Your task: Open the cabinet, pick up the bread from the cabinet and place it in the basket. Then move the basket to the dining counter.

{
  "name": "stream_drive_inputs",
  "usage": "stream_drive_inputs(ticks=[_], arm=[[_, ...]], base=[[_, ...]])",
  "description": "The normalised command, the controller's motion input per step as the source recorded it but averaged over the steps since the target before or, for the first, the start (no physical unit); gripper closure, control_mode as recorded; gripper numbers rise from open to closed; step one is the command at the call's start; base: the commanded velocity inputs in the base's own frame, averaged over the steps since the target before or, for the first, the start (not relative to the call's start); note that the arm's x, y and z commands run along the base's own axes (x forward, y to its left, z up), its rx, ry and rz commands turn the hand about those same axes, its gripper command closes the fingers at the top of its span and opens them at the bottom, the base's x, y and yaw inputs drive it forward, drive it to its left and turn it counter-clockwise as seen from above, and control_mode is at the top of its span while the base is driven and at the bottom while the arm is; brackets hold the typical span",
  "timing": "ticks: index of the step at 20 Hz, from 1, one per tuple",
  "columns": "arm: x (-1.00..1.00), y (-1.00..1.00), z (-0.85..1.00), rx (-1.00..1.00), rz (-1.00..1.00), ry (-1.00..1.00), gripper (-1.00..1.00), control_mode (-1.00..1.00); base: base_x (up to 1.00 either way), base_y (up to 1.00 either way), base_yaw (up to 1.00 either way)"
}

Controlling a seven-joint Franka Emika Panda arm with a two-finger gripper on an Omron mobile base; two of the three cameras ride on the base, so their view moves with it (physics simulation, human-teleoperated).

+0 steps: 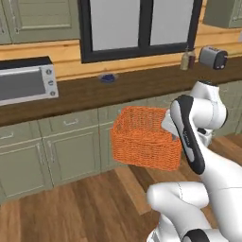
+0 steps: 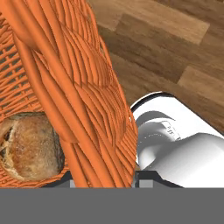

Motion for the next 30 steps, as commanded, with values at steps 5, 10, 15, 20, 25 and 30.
stream_drive_inputs(ticks=[5, 10, 15, 20, 25, 30], arm=[[0.00, 0.00, 0.00, 0.00, 0.00, 0.00, 1.00, 1.00], [0.00, 0.00, 0.00, 0.00, 0.00, 0.00, 1.00, 1.00], [0.00, 0.00, 0.00, 0.00, 0.00, 0.00, 1.00, 1.00], [0.00, 0.00, 0.00, 0.00, 0.00, 0.00, 1.00, 1.00], [0.00, 0.00, 0.00, 0.00, 0.00, 0.00, 1.00, 1.00], [0.00, 0.00, 0.00, 0.00, 0.00, 0.00, 1.00, 1.00]], base=[[0.17, -0.71, -0.79], [0.25, -0.65, -0.78], [0.34, -0.56, -0.77], [0.04, -0.55, -0.87], [0.01, -0.55, -0.88], [0.09, -0.51, -0.87]])
